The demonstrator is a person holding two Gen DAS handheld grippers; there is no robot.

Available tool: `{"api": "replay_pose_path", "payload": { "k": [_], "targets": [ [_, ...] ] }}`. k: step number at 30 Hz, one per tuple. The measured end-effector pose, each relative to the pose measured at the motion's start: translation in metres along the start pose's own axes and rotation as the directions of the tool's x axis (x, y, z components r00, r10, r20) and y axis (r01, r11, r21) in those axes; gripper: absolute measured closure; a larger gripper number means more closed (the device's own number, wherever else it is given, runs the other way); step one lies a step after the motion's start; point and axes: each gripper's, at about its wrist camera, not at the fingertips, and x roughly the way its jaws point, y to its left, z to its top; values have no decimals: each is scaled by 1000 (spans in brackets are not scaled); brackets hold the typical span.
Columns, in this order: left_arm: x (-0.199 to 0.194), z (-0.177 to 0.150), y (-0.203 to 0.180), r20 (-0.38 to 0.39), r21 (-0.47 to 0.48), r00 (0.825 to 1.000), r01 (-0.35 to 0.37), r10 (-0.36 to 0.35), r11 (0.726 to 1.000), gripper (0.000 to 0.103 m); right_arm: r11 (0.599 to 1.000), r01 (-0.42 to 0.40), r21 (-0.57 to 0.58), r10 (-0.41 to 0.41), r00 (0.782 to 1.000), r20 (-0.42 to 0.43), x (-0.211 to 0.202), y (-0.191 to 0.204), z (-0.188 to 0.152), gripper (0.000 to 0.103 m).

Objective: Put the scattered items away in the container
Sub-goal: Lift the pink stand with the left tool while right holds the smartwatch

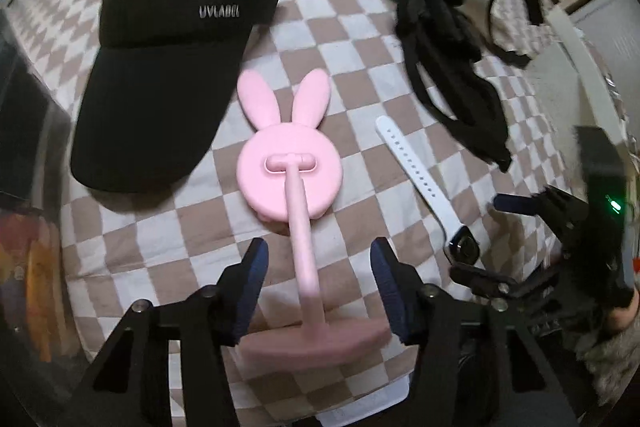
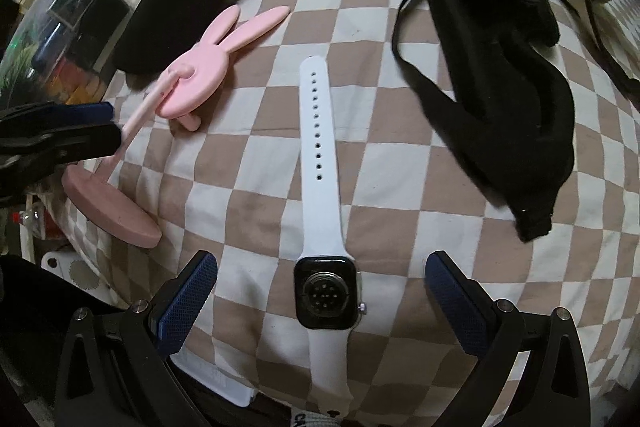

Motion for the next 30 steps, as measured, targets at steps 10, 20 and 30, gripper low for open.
{"api": "replay_pose_path", "payload": {
  "k": [10, 20, 30],
  "targets": [
    [29, 13, 12, -90, -58, 995, -39, 34, 998, 69, 1000, -14, -11, 14, 1000, 5, 8, 4, 0, 0],
    [35, 16, 13, -102, -92, 995, -18, 8, 996, 90, 997, 31, -68, -34, 998, -43, 17, 16, -9, 11],
    [10, 13, 20, -24, -106, 998, 48, -51, 993, 91, 961, 154, -232, -170, 984, -51, 34, 45, -14, 46]
  ]
}}
